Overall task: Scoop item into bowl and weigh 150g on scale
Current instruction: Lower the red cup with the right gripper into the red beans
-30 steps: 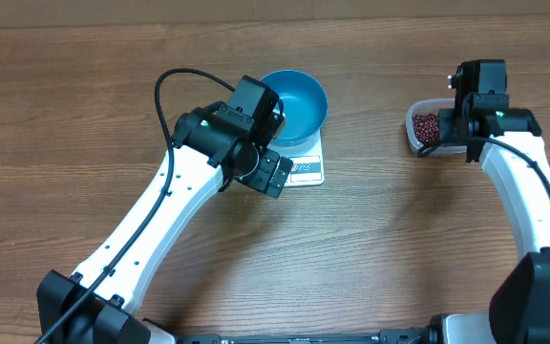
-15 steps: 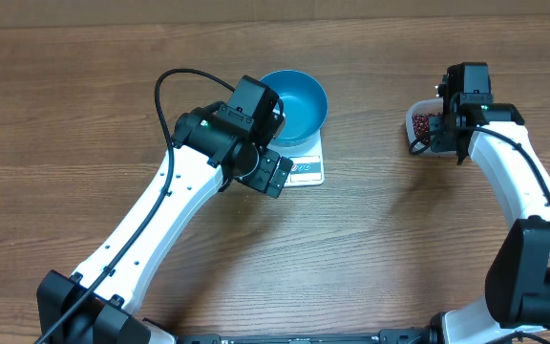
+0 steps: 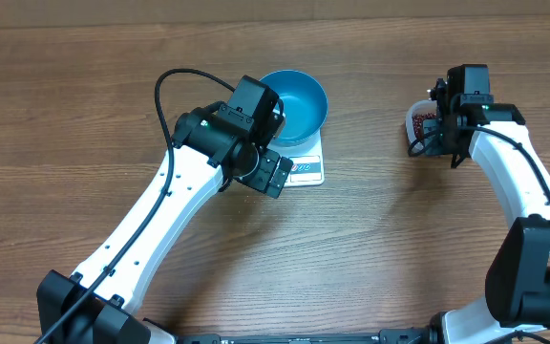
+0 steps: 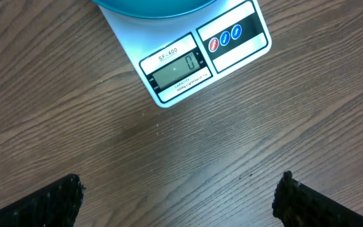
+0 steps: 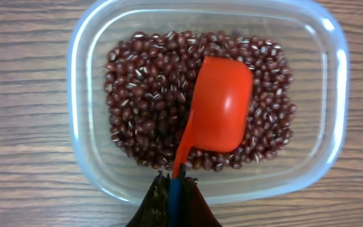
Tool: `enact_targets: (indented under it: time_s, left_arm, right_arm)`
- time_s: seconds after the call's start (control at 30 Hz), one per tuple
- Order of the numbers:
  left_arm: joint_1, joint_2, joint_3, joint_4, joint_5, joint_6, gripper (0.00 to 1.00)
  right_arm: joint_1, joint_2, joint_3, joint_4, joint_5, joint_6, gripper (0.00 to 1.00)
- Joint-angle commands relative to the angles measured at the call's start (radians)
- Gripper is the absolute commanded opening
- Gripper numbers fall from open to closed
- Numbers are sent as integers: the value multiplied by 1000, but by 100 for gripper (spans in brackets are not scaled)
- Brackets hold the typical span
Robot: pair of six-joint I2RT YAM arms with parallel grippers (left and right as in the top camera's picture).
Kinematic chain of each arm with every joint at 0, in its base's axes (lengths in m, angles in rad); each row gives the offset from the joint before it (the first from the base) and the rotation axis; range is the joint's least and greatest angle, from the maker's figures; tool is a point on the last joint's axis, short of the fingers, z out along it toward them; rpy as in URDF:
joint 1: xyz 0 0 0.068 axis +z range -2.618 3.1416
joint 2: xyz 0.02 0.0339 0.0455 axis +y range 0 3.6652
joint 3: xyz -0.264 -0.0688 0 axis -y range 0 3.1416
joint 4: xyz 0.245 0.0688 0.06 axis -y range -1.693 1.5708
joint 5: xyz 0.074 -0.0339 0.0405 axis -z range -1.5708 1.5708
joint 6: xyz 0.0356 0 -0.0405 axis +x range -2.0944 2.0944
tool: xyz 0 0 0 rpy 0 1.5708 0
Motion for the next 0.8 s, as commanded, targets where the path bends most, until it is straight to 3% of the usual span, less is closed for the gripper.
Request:
enact_targets:
  time_s: [0.0, 0.77]
  left_arm:
    - [-2, -11, 9, -3, -3, 15, 100]
    - [-2, -11, 9, -3, -3, 15, 100]
  right_arm:
    - [0, 14, 20, 3, -114, -2, 4]
    - [-167, 24, 19, 0, -420, -73, 4]
